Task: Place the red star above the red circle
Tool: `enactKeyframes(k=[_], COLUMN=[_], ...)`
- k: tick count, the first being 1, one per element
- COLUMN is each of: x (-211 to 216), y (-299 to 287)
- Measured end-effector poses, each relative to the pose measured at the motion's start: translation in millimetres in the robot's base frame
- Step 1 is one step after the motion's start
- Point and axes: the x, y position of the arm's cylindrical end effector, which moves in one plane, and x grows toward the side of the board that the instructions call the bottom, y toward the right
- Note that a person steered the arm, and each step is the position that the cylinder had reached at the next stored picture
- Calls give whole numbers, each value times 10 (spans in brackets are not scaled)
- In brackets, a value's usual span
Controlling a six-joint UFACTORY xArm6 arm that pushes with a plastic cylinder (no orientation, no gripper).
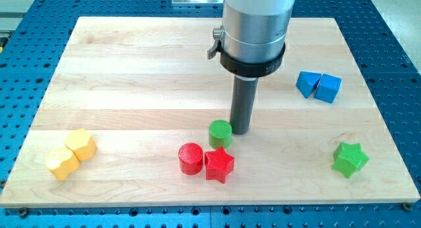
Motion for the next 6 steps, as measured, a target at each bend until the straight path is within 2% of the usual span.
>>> enactKeyframes(k=[1,2,3,4,6], x=[698,904,870,630,-177], y=[196,152,-197,-609,-1069])
